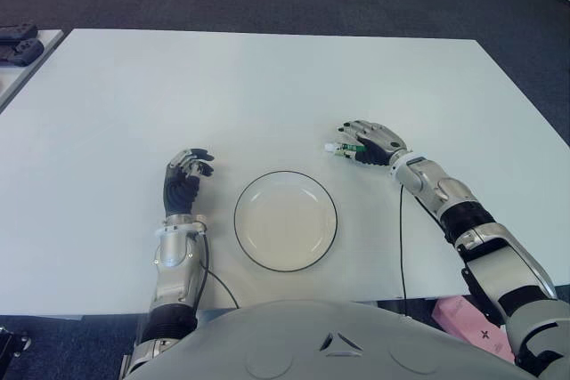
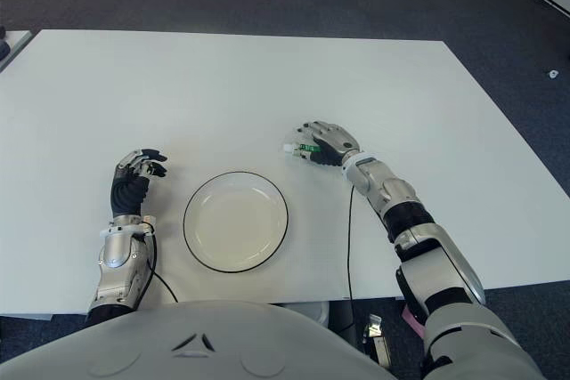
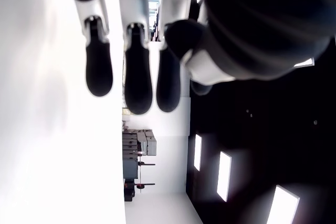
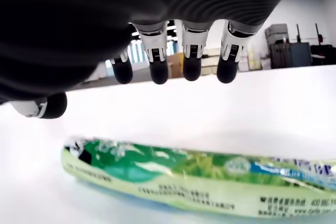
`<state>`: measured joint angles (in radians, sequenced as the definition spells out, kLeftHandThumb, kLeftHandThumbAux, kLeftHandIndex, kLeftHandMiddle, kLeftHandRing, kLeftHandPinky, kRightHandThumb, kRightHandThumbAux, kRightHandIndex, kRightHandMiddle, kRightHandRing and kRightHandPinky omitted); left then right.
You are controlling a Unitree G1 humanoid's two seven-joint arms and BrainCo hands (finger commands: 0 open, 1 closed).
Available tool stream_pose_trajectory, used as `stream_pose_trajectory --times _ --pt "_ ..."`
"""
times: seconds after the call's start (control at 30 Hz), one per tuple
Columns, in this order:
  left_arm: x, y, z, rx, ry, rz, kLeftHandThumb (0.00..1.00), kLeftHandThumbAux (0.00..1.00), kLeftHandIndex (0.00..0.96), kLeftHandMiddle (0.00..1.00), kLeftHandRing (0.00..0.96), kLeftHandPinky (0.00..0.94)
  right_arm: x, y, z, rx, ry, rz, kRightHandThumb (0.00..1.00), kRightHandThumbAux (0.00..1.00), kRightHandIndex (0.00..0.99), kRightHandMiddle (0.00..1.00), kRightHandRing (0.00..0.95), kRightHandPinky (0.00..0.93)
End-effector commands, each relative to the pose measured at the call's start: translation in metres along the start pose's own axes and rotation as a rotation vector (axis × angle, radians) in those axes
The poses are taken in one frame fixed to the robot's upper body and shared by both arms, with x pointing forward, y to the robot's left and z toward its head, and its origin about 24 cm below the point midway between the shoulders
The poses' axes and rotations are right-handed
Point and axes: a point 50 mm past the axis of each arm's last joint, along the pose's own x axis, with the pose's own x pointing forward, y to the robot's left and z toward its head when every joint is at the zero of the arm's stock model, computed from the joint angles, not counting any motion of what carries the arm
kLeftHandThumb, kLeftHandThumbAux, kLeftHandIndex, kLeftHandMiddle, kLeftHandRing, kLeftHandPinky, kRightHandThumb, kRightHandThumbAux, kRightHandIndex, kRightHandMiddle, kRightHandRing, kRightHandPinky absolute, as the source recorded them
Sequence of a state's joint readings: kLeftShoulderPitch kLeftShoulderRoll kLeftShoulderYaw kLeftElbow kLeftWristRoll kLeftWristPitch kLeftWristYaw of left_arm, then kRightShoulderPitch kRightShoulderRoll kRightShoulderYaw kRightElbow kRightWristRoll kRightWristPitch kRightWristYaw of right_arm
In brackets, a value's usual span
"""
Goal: Put the toothpaste on the table into the plate.
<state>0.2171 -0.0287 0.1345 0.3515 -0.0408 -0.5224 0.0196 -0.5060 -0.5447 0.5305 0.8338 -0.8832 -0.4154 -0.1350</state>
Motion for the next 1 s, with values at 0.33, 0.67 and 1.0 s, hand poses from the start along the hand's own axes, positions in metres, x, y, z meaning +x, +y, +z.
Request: stream_pose_trajectory --times 0.33,0.67,1.0 --pt "-0.029 0.003 -0.033 -0.013 0.193 0.031 0.836 0.678 0.42 0.477 0.575 0.543 0.009 0.01 0.005 -0.119 -0.059 0.143 0.539 0.142 0.0 0.0 0.0 0.0" --pt "-0.03 0.004 -0.032 -0.009 0.198 0.035 0.836 0.677 0.422 0.477 0.575 0.549 -0.005 0.017 -0.001 -0.147 -0.103 0.228 0.546 0.137 0.0 0.0 0.0 0.0" --pt "-0.03 0.004 -0.033 -0.011 0.209 0.041 0.835 0.678 0.418 0.478 0.577 0.544 -0.02 0.03 -0.007 -0.196 -0.122 0.303 0.527 0.132 0.0 0.0 0.0 0.0"
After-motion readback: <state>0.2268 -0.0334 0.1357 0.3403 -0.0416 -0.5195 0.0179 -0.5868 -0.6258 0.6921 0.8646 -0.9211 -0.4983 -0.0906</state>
